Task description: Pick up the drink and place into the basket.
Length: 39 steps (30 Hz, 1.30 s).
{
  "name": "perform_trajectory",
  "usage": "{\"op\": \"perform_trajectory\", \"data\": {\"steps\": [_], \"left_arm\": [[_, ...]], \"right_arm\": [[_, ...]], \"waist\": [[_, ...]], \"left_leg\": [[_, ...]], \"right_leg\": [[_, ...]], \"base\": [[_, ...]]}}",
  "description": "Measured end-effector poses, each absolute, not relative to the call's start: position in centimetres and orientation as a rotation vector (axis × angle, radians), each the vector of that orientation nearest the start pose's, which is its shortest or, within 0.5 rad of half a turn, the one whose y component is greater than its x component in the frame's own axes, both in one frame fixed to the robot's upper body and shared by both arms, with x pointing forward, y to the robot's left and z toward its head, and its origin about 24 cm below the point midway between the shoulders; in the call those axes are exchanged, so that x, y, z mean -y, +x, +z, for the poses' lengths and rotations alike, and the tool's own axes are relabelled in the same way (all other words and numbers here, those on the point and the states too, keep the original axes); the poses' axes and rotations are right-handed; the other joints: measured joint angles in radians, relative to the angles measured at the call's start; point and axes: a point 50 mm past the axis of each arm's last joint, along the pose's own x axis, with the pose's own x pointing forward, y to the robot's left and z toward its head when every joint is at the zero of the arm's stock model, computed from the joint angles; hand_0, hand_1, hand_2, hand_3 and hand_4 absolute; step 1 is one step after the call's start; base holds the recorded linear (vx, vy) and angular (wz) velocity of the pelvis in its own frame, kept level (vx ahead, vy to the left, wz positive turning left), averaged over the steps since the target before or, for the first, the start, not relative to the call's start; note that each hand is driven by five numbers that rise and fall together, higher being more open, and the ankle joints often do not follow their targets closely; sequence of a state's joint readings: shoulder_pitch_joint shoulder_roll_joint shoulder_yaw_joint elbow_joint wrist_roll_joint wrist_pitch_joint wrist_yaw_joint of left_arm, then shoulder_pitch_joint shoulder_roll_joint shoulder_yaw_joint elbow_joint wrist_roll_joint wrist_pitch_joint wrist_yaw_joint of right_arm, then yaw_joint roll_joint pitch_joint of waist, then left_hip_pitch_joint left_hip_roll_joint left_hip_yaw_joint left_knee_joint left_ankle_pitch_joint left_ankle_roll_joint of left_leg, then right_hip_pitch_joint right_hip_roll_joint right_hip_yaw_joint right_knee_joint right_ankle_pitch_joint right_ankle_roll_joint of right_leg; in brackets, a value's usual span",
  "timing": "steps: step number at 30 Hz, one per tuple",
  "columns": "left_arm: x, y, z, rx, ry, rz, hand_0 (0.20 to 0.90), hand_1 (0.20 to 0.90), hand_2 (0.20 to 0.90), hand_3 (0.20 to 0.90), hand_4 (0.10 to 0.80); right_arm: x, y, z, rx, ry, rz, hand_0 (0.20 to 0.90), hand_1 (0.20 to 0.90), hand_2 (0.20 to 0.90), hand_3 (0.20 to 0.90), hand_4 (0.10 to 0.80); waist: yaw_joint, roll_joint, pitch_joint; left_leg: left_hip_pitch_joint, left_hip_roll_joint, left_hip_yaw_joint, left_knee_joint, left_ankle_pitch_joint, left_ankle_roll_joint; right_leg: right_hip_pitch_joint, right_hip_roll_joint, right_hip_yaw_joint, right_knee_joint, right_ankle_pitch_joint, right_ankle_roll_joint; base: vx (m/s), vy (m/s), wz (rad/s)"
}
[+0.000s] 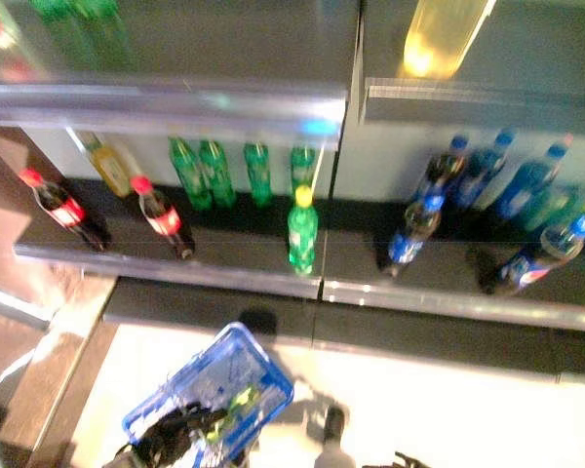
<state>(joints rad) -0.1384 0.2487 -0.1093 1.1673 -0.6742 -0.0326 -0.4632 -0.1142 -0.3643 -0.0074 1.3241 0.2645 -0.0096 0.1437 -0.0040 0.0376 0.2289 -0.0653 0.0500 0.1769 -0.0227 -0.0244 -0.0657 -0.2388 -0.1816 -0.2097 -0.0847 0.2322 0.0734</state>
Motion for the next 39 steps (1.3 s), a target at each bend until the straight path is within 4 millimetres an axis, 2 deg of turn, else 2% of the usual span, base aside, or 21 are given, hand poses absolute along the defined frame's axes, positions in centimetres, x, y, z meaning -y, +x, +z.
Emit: {"op": "perform_trajectory", "data": {"steps": [3,6,7,8,9,10,11,13,14,17,20,22,24,26,29,32,33,39], "left_arm": [[-20.7,20.8,-11.2,-0.732,-0.495,-0.087,0.300,0.300,0.300,0.200,0.100],[-20.3,24.8,-8.5,-0.604,-0.491,-0.126,0.300,0.300,0.300,0.200,0.100],[-20.3,25.5,-8.0,-0.576,-0.489,-0.132,0.300,0.300,0.300,0.200,0.100],[-20.3,25.8,-7.7,-0.567,-0.480,-0.139,0.300,0.300,0.300,0.200,0.100],[-20.4,26.4,-7.1,-0.546,-0.447,-0.162,0.300,0.300,0.300,0.200,0.100],[-20.4,26.4,-7.1,-0.546,-0.447,-0.162,0.300,0.300,0.300,0.200,0.100],[-20.3,27.0,-6.6,-0.533,-0.438,-0.170,0.300,0.300,0.300,0.200,0.100],[-20.4,27.0,-6.5,-0.526,-0.438,-0.166,0.300,0.300,0.300,0.200,0.100],[-20.5,27.1,-6.5,-0.514,-0.445,-0.153,0.300,0.300,0.300,0.200,0.100],[-20.4,27.4,-6.1,-0.495,-0.454,-0.144,0.300,0.300,0.300,0.200,0.100],[-20.3,27.4,-6.1,-0.491,-0.456,-0.133,0.300,0.300,0.300,0.200,0.100],[-20.2,27.3,-6.1,-0.491,-0.465,-0.130,0.300,0.300,0.300,0.200,0.100],[-20.0,27.4,-6.0,-0.486,-0.463,-0.130,0.300,0.300,0.300,0.200,0.100],[-20.0,27.2,-6.1,-0.489,-0.465,-0.128,0.300,0.300,0.300,0.200,0.100],[-20.1,26.9,-6.4,-0.495,-0.475,-0.117,0.300,0.300,0.300,0.200,0.100],[-20.2,26.6,-6.7,-0.508,-0.476,-0.108,0.300,0.300,0.300,0.200,0.100],[-20.3,26.5,-6.8,-0.513,-0.476,-0.106,0.300,0.300,0.300,0.200,0.100],[-20.3,26.4,-6.9,-0.510,-0.471,-0.107,0.300,0.300,0.300,0.200,0.100]], "right_arm": [[28.9,16.0,-12.2,-1.012,-0.005,-0.243,0.900,0.900,0.900,0.900,0.800],[29.3,20.1,-10.0,-0.867,-0.006,-0.240,0.900,0.900,0.900,0.900,0.800],[29.0,21.1,-9.4,-0.815,0.005,-0.236,0.900,0.900,0.900,0.900,0.800],[28.8,21.5,-9.2,-0.791,0.004,-0.230,0.900,0.900,0.900,0.900,0.800],[28.3,22.9,-8.3,-0.710,-0.003,-0.205,0.900,0.900,0.900,0.900,0.800],[28.3,22.9,-8.3,-0.710,-0.003,-0.205,0.900,0.900,0.900,0.900,0.800],[27.8,24.1,-7.5,-0.642,-0.001,-0.185,0.900,0.900,0.900,0.900,0.800],[27.5,24.5,-7.1,-0.619,-0.006,-0.171,0.900,0.900,0.900,0.900,0.800],[27.0,25.4,-6.4,-0.563,-0.021,-0.138,0.900,0.900,0.900,0.900,0.800],[25.1,27.2,-4.4,-0.433,-0.059,-0.050,0.900,0.900,0.900,0.900,0.800],[22.7,28.1,-2.4,-0.307,-0.112,0.045,0.900,0.900,0.900,0.900,0.800],[20.8,29.0,-0.2,-0.191,-0.154,0.108,0.900,0.900,0.900,0.900,0.800],[19.8,29.6,1.4,-0.113,-0.189,0.141,0.900,0.900,0.900,0.900,0.800],[18.8,29.8,3.4,-0.012,-0.304,0.205,0.900,0.900,0.900,0.900,0.800],[18.2,29.8,5.6,0.081,-0.425,0.283,0.900,0.900,0.900,0.900,0.800],[18.0,29.8,6.9,0.129,-0.489,0.328,0.900,0.900,0.900,0.900,0.800],[17.9,29.7,8.0,0.171,-0.530,0.364,0.900,0.900,0.900,0.900,0.800],[16.1,29.6,11.8,0.323,-0.562,0.450,0.900,0.900,0.900,0.900,0.800]], "waist": [[-0.001,0.006,0.115],[0.002,-0.007,0.221],[0.003,-0.018,0.233],[0.003,-0.024,0.236],[0.001,-0.034,0.242],[0.001,-0.034,0.242],[0.001,-0.033,0.243],[0.002,-0.033,0.243],[0.002,-0.033,0.244],[0.000,-0.034,0.247],[0.003,-0.037,0.250],[0.001,-0.038,0.257],[0.002,-0.039,0.259],[0.002,-0.041,0.262],[0.002,-0.043,0.265],[0.002,-0.046,0.266],[0.002,-0.046,0.266],[0.007,-0.046,0.267]], "left_leg": [[-0.096,0.014,-0.003,0.091,-0.015,-0.010],[-0.206,0.027,-0.036,0.244,-0.061,-0.021],[-0.235,0.028,-0.039,0.285,-0.076,-0.021],[-0.249,0.029,-0.041,0.306,-0.086,-0.018],[-0.295,0.031,-0.042,0.378,-0.116,-0.016],[-0.295,0.031,-0.042,0.378,-0.116,-0.016],[-0.329,0.035,-0.041,0.438,-0.143,-0.011],[-0.340,0.032,-0.049,0.468,-0.157,-0.008],[-0.363,0.034,-0.047,0.506,-0.180,-0.005],[-0.416,0.029,-0.048,0.552,-0.186,0.003],[-0.424,0.030,-0.053,0.558,-0.187,0.003],[-0.424,0.029,-0.053,0.558,-0.187,0.003],[-0.423,0.028,-0.054,0.556,-0.186,0.002],[-0.415,0.026,-0.056,0.549,-0.185,0.001],[-0.397,0.026,-0.059,0.539,-0.183,-0.002],[-0.375,0.024,-0.061,0.526,-0.181,-0.002],[-0.367,0.022,-0.066,0.522,-0.181,-0.002],[-0.357,0.019,-0.076,0.501,-0.173,-0.007]], "right_leg": [[-0.068,0.007,0.001,0.033,0.005,-0.018],[-0.172,0.004,0.001,0.193,-0.055,-0.042],[-0.211,-0.001,0.009,0.251,-0.079,-0.045],[-0.230,-0.004,0.015,0.278,-0.094,-0.046],[-0.280,-0.011,0.028,0.347,-0.125,-0.043],[-0.280,-0.011,0.028,0.347,-0.125,-0.043],[-0.308,-0.012,0.041,0.388,-0.137,-0.049],[-0.318,-0.010,0.050,0.402,-0.139,-0.048],[-0.342,-0.010,0.062,0.421,-0.145,-0.048],[-0.383,-0.013,0.080,0.445,-0.139,-0.041],[-0.386,-0.013,0.077,0.448,-0.139,-0.041],[-0.386,-0.013,0.078,0.448,-0.138,-0.042],[-0.385,-0.014,0.077,0.450,-0.137,-0.040],[-0.380,-0.017,0.076,0.452,-0.136,-0.039],[-0.364,-0.020,0.072,0.453,-0.141,-0.041],[-0.349,-0.026,0.069,0.458,-0.150,-0.039],[-0.342,-0.029,0.065,0.464,-0.157,-0.038],[-0.337,-0.030,0.055,0.467,-0.162,-0.041]], "base": [[-0.297,-0.095,0.01],[-0.196,-0.033,0.11],[-0.146,-0.013,0.04],[-0.075,-0.010,-0.06],[-0.030,-0.006,-0.07],[-0.051,0.009,-0.12],[-0.037,0.012,-0.06],[-0.036,0.016,-0.17],[-0.055,0.018,-0.21],[-0.042,-0.005,-0.04],[-0.003,-0.016,0.03],[0.000,0.000,0.00],[-0.002,-0.002,0.02],[-0.002,-0.002,0.02],[0.004,0.002,0.04],[0.011,0.001,0.07],[0.018,0.008,0.10],[0.005,0.004,0.05]]}}
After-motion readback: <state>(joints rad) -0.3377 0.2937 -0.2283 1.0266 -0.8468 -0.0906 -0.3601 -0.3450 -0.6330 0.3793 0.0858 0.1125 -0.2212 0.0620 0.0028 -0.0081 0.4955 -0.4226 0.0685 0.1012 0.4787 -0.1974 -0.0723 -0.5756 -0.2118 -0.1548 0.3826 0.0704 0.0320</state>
